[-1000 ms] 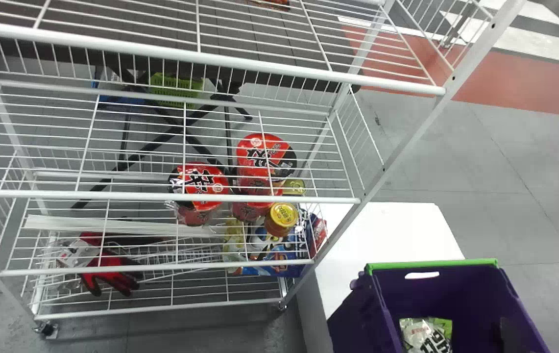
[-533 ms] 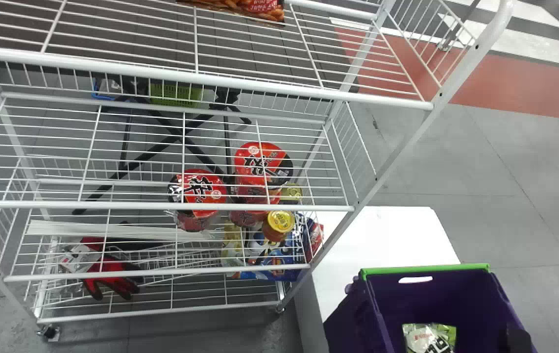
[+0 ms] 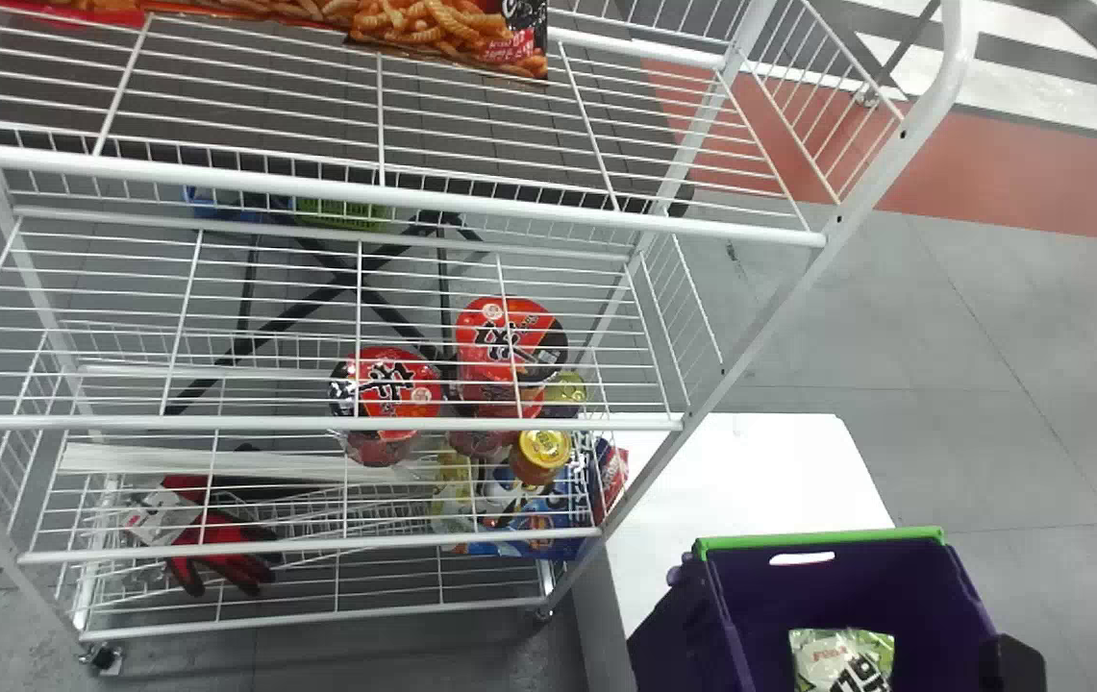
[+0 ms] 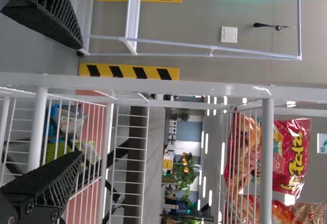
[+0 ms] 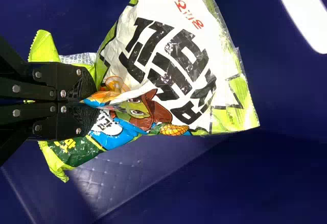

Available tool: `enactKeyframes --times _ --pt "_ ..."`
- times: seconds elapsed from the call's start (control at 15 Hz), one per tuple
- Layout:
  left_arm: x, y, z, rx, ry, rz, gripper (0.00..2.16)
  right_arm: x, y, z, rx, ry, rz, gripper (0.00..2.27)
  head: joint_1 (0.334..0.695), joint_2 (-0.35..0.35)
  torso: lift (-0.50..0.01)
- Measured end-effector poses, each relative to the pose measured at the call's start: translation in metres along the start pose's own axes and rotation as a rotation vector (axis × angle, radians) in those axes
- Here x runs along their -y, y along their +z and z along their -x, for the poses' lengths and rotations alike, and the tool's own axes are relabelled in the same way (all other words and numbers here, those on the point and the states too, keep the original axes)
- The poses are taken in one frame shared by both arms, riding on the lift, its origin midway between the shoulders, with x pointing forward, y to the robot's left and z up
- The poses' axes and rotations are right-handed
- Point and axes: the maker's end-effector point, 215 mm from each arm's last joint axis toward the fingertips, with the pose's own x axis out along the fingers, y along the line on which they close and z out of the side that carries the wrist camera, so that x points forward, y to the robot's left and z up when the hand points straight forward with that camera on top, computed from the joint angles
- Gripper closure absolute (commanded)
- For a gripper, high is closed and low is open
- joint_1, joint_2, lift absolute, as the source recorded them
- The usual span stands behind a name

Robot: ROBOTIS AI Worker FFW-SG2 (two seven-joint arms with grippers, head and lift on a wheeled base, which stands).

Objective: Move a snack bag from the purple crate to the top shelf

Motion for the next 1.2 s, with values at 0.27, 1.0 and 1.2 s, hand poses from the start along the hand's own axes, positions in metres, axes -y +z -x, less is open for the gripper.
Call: enactKeyframes --times 0.27,1.0,1.2 --pt "0.000 -0.001 -0.001 -0.002 0.001 -0.001 0.06 0.002 0.004 0.001 0.024 0.004 0.001 2.11 0.695 -0.350 -0.237" --pt "0.006 -0.008 0.003 -0.011 0.012 0.019 0.06 0.001 0.018 0.001 0.099 0.028 0.036 2.11 0.695 -0.350 -0.193" --pt "0.010 -0.009 0.005 -0.012 0.008 0.018 0.06 0.001 0.021 0.003 0.116 0.034 0.043 2.11 0.695 -0.350 -0.181"
